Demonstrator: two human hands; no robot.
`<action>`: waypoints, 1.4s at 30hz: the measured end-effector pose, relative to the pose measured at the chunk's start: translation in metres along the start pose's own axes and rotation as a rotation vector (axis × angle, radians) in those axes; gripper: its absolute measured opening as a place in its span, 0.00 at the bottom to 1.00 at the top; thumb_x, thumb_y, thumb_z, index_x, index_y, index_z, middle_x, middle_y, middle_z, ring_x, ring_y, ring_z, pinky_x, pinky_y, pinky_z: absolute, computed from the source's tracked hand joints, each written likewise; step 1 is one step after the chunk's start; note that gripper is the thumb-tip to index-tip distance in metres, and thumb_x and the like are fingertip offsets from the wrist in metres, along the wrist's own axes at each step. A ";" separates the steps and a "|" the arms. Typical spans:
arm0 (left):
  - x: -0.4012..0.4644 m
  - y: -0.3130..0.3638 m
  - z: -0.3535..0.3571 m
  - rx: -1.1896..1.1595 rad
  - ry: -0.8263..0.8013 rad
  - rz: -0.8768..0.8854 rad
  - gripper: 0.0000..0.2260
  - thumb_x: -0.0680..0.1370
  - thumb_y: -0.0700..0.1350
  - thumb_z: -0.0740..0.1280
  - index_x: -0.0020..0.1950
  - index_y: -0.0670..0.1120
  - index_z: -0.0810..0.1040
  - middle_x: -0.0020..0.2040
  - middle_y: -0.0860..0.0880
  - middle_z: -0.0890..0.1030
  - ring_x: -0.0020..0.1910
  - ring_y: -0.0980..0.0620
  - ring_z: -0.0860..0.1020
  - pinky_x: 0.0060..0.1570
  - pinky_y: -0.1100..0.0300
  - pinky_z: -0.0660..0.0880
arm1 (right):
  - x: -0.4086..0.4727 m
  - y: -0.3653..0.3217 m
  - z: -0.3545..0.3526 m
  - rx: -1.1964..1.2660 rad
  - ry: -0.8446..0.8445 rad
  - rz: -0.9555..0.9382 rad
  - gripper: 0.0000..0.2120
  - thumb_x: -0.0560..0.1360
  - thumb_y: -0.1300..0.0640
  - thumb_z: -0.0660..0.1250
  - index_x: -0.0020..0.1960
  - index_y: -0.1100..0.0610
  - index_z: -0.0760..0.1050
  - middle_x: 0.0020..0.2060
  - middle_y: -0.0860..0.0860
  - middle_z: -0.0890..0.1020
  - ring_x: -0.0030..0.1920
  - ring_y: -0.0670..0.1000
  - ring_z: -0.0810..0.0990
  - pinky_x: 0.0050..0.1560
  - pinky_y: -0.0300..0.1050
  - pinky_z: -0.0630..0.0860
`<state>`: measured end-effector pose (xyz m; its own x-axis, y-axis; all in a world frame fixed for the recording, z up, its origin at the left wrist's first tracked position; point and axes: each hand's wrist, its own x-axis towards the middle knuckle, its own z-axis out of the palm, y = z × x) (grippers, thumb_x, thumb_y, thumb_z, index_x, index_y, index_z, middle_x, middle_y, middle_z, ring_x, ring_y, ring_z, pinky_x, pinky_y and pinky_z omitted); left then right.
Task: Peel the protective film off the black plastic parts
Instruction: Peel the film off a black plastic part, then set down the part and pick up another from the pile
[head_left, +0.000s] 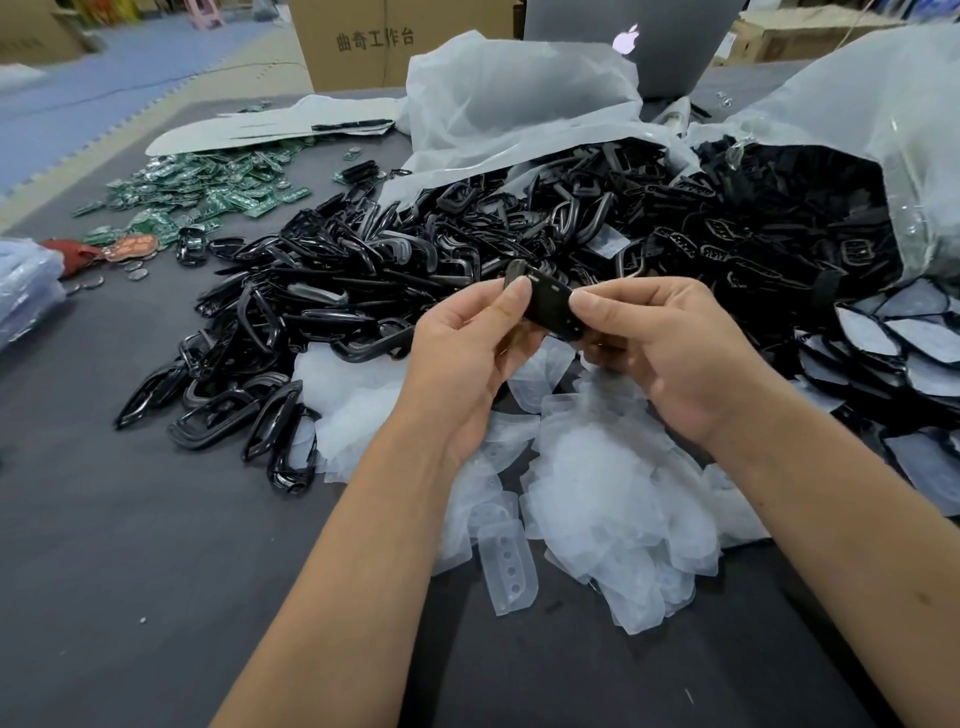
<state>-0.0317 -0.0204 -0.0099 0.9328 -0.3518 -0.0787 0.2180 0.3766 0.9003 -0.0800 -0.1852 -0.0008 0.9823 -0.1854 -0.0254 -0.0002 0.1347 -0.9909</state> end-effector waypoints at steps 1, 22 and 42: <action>0.000 0.000 0.000 0.003 0.000 0.009 0.06 0.82 0.39 0.67 0.49 0.41 0.84 0.44 0.47 0.86 0.41 0.55 0.83 0.44 0.65 0.80 | 0.000 -0.001 0.000 0.026 -0.021 0.016 0.05 0.66 0.54 0.76 0.41 0.55 0.88 0.39 0.56 0.86 0.37 0.49 0.82 0.42 0.43 0.76; 0.004 -0.003 -0.003 0.019 0.060 0.007 0.08 0.81 0.39 0.70 0.44 0.42 0.85 0.39 0.47 0.84 0.35 0.55 0.80 0.34 0.68 0.76 | 0.001 0.012 -0.006 0.043 -0.108 -0.050 0.22 0.67 0.64 0.75 0.61 0.56 0.82 0.45 0.54 0.87 0.47 0.55 0.84 0.52 0.48 0.81; -0.005 -0.014 0.049 0.636 -0.033 0.457 0.08 0.77 0.36 0.74 0.45 0.50 0.87 0.38 0.41 0.84 0.39 0.47 0.80 0.44 0.49 0.80 | -0.017 -0.041 -0.065 -0.746 0.005 -0.359 0.24 0.73 0.77 0.66 0.55 0.52 0.86 0.43 0.47 0.88 0.47 0.45 0.87 0.55 0.40 0.82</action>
<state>-0.0535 -0.0656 -0.0009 0.8790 -0.3096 0.3627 -0.4015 -0.0698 0.9132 -0.1086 -0.2508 0.0318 0.9455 -0.0992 0.3102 0.1870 -0.6144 -0.7665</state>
